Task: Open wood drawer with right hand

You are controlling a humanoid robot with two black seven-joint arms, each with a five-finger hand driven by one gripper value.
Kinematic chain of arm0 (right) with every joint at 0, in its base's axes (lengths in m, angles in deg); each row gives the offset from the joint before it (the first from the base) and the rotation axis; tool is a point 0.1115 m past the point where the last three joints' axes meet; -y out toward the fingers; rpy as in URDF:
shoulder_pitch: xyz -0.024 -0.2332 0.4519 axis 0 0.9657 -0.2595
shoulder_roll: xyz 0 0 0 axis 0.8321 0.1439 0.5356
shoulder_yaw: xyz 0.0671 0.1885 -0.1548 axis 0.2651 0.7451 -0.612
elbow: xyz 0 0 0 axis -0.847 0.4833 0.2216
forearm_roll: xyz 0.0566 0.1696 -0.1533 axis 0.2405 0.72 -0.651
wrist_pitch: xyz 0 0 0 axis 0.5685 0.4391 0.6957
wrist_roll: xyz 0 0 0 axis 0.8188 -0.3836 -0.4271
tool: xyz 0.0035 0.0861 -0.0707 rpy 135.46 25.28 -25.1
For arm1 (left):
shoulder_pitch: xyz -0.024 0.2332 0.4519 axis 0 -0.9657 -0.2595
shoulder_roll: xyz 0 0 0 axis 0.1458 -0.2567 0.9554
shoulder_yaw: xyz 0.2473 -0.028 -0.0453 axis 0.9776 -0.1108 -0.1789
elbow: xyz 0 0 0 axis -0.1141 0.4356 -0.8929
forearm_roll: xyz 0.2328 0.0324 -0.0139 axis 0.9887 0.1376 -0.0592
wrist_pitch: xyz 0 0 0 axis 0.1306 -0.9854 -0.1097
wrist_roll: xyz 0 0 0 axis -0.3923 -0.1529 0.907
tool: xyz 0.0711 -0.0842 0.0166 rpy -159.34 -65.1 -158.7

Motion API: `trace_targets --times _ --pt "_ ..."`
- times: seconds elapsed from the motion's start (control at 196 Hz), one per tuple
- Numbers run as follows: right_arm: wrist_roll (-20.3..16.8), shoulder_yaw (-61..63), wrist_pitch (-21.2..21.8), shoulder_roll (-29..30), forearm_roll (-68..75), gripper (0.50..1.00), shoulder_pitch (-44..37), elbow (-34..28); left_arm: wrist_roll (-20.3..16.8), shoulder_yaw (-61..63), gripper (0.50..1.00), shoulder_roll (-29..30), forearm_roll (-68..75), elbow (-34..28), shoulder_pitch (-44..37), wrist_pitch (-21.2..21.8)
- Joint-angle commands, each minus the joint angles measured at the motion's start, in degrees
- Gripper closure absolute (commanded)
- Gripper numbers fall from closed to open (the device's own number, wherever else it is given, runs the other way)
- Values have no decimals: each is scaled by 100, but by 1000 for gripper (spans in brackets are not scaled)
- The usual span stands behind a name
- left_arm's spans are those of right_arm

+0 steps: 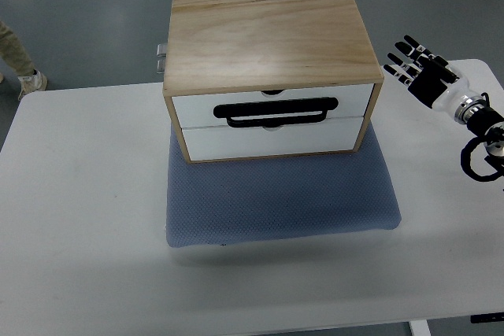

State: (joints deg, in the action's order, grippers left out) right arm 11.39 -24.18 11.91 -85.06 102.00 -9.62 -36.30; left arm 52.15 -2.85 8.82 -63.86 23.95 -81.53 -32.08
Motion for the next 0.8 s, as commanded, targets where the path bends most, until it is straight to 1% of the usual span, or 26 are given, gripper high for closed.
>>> trace_targets --times 0.0,0.184,0.423,0.571,0.795 --pt "4 -1 0 5 -7 548 15 8 -2 0 500 0 0 0 0 22" --pt "4 -80 -35 5 -25 548 6 -1 -2 0 500 0 0 0 -8 30" --pt "4 -115 26 -3 -113 548 15 -1 -2 18 500 0 0 -44 0 30" --pt "13 -106 185 -100 -420 548 32 8 -2 0 500 0 0 -35 0 30" --pt "13 -106 158 -258 -535 548 41 8 -2 9 500 0 0 -35 0 30"
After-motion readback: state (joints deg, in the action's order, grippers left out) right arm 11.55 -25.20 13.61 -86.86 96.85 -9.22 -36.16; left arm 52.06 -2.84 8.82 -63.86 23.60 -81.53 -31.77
